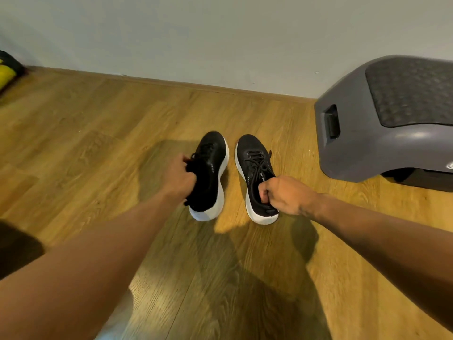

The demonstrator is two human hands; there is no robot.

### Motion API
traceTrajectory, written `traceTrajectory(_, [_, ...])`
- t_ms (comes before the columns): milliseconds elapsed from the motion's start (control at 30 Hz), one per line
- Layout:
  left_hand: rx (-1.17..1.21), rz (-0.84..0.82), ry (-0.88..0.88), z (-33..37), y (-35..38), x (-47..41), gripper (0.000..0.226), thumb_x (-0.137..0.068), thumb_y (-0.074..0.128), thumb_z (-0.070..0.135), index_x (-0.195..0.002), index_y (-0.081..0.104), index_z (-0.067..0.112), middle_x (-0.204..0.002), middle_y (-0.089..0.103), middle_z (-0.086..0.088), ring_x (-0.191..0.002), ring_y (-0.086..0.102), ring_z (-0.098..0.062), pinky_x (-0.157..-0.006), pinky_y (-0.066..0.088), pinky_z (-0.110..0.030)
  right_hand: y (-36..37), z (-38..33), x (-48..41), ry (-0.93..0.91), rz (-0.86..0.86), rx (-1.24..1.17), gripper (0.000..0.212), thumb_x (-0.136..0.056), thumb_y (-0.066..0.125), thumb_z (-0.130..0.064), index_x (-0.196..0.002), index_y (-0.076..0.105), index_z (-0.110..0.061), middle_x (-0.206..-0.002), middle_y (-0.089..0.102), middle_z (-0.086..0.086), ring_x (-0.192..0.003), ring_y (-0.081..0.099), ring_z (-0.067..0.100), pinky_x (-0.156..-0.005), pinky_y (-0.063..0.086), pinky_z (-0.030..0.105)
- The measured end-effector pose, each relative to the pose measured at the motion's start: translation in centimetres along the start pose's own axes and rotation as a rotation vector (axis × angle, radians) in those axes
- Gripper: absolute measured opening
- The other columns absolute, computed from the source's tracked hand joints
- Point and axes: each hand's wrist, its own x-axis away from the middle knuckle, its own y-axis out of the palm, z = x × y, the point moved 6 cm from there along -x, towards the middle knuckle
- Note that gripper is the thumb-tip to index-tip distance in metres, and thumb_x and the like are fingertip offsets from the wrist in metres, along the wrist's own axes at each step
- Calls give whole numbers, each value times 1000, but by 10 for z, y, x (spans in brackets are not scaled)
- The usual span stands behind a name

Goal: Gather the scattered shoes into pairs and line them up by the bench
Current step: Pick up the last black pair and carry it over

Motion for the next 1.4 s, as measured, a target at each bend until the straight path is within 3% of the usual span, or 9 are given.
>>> traceTrajectory(167, [-136, 25, 183, 6, 43, 26, 54, -83, 57, 0, -129, 36, 20, -126, 49, -8, -104, 55, -24, -79, 53, -38, 7, -4, 1, 36, 45, -80, 22, -95, 43, -35, -85, 56, -19, -75, 63, 5, -71, 61, 24, -63, 49, 39])
traceTrajectory(267, [-324, 89, 483, 8, 55, 50, 35, -83, 66, 33, -109, 46, 20, -102, 51, 2, -89, 49, -13, -71, 44, -27, 18, -7, 7, -32, -26, 103, 26, -90, 51, -46, -95, 42, -21, -74, 59, -1, -64, 56, 19, -56, 45, 34])
traceTrajectory(367, [-665, -50, 665, -3, 73, 59, 43, -78, 60, 56, -102, 47, 23, -88, 52, 7, -79, 45, -12, -66, 37, -26, 27, -16, 6, -84, -70, 309, 33, -95, 51, -36, -115, 36, -14, -86, 60, 7, -71, 57, 24, -60, 44, 34])
traceTrajectory(433, [-809, -158, 615, -6, 82, 53, 39, -78, 61, 52, -100, 49, 22, -88, 62, 2, -80, 54, -19, -66, 38, -30, 28, -24, 3, -89, -57, 266, 32, -97, 48, -32, -117, 36, -11, -81, 57, 6, -73, 59, 26, -58, 41, 34])
traceTrajectory(533, [-671, -345, 369, 4, 84, 43, 18, -77, 64, 29, -84, 51, 18, -84, 64, -7, -77, 63, -29, -63, 51, -36, 19, -39, -3, -68, -27, 143, 30, -97, 48, -31, -116, 40, -9, -77, 51, 5, -65, 50, 22, -56, 35, 33])
traceTrajectory(733, [-550, -380, 313, 69, 46, 62, 13, -76, 67, 11, -86, 64, 3, -82, 65, -17, -73, 59, -30, -56, 42, -34, -45, -60, 23, 29, 28, 1, 28, -89, 58, -27, -110, 55, -9, -90, 58, 9, -79, 53, 27, -61, 37, 34])
traceTrajectory(1033, [-678, -786, 215, 271, -81, 219, 16, -80, 73, 23, -83, 61, 13, -84, 61, -7, -79, 57, -23, -63, 43, -29, -242, -131, 210, 138, -182, -74, 24, -99, 46, -26, -102, 56, -5, -105, 60, 12, -96, 55, 29, -76, 44, 37])
traceTrajectory(1233, [-787, -935, 322, 474, -183, 328, 26, -81, 71, 19, -65, 53, 13, -67, 54, -3, -57, 52, -19, -48, 41, -28, -430, -200, 361, 271, -169, -109, 21, -94, 54, -31, -92, 59, -11, -93, 59, 7, -83, 53, 26, -66, 35, 30])
traceTrajectory(1400, [-735, -990, 446, 595, -240, 393, 14, -84, 67, 14, -88, 63, 2, -83, 60, -12, -58, 55, -23, -44, 45, -25, -545, -229, 469, 439, -6, -212, 30, -92, 59, -31, -67, 43, -29, -72, 50, -6, -65, 48, 12, -51, 28, 25])
